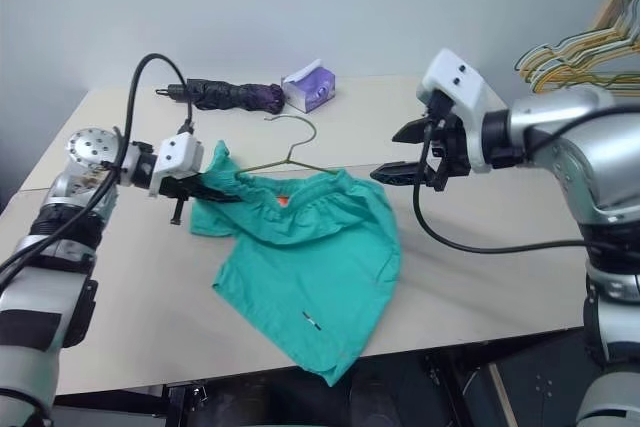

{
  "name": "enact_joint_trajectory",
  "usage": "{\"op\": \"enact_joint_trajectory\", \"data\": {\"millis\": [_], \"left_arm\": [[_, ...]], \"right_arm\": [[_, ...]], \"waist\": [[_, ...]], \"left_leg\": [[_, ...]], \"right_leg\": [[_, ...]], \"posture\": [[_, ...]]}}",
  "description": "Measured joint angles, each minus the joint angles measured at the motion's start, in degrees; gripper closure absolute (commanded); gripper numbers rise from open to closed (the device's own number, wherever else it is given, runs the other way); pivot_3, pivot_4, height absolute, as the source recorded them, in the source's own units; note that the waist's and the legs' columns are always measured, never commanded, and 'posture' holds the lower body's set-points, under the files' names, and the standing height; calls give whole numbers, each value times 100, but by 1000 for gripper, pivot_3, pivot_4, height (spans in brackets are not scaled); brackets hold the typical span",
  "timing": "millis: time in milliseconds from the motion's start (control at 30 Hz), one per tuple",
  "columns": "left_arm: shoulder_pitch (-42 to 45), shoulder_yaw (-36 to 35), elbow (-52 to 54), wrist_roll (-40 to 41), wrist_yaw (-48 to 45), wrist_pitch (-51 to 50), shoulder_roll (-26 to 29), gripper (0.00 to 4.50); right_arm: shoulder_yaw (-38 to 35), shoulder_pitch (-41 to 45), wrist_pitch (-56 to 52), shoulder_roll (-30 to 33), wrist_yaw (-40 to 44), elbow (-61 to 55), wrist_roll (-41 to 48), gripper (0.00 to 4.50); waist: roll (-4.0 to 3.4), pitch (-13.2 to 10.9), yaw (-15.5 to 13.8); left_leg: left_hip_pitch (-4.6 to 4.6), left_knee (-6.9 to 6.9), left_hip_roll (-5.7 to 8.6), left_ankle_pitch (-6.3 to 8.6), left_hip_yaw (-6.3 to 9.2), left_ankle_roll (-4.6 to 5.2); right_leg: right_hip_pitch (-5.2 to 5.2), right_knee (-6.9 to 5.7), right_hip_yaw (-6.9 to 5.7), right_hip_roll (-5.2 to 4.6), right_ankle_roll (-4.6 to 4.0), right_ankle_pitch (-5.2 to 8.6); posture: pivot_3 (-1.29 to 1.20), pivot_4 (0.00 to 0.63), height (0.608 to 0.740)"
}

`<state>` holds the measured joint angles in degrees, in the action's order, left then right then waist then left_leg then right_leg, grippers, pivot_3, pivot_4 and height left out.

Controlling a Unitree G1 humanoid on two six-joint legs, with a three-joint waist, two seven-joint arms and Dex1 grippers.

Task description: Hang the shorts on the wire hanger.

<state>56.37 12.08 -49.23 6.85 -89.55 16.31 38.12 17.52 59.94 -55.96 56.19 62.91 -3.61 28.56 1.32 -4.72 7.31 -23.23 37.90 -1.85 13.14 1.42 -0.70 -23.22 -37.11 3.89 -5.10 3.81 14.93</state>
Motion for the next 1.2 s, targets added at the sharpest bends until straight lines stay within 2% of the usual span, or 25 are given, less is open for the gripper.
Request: {"op": "enact_joint_trajectory", "data": {"millis": [67,200,333,367,433,767,833,1033,1100,1133,1200], "left_arm": [[-6,-13,60,0,-3,-5,-90,4500],[-9,-86,142,1,0,-13,-154,4500],[-31,-109,199,-2,-1,-13,-153,4500],[-35,-110,210,-2,-1,-13,-155,4500],[-51,-133,216,-3,-6,-14,-147,4500],[-50,-215,219,-2,-103,-16,-153,4500],[-50,-241,214,-6,-101,-17,-140,4500],[-53,-300,216,-6,-150,-16,-127,4500],[-52,-320,218,4,-193,-17,-146,3853],[-50,-363,218,29,-193,-23,-159,3683],[-14,-434,214,44,-150,-40,-190,2982]], "right_arm": [[503,328,90,-196,229,451,-443,57],[1060,422,310,-500,594,1025,-976,57],[1174,454,417,-626,842,1144,-1254,57],[1192,465,454,-638,893,1158,-1303,221],[1240,471,535,-854,938,1301,-1506,597],[1341,454,714,-1173,1204,1407,-1894,3969],[1341,439,769,-1189,1300,1395,-1897,4478],[1199,317,744,-1154,1419,1218,-1835,4478],[1076,199,662,-1095,1447,1061,-1758,4500],[1050,160,611,-1065,1449,1003,-1701,4500],[869,-11,484,-1007,1445,799,-1583,4500]], "waist": [[0,0,30],[0,0,103],[-1,1,130],[-1,1,137],[-3,2,154],[-5,3,166],[-5,3,169],[-6,4,175],[-6,4,175],[-6,4,175],[-5,5,173]], "left_leg": [[-6,0,1,0,2,0],[-9,0,4,-1,5,0],[-6,1,5,-1,7,-1],[-4,1,5,-1,7,-1],[-1,1,5,-1,7,-1],[-1,1,9,-2,11,-2],[0,1,9,-2,11,-2],[0,2,9,-2,11,-2],[-1,3,11,-2,12,-3],[-1,4,11,-2,12,-3],[-2,6,11,-2,13,-3]], "right_leg": [[-6,0,0,0,0,0],[-11,-6,-1,-3,0,0],[-10,-10,0,-4,0,0],[-10,-13,0,-4,0,0],[-8,-16,0,-3,-1,0],[-9,-19,-1,-6,0,0],[-9,-19,-1,-6,0,0],[-8,-21,-1,-6,0,0],[-8,-22,-1,-8,0,0],[-9,-23,-1,-8,0,0],[-8,-24,-2,-8,0,0]], "posture": [[-101,23,740],[-91,24,740],[-84,29,740],[-85,29,740],[-87,30,740],[-90,25,740],[-90,23,740],[-97,16,740],[-100,14,740],[-100,13,740],[-105,12,740]]}}
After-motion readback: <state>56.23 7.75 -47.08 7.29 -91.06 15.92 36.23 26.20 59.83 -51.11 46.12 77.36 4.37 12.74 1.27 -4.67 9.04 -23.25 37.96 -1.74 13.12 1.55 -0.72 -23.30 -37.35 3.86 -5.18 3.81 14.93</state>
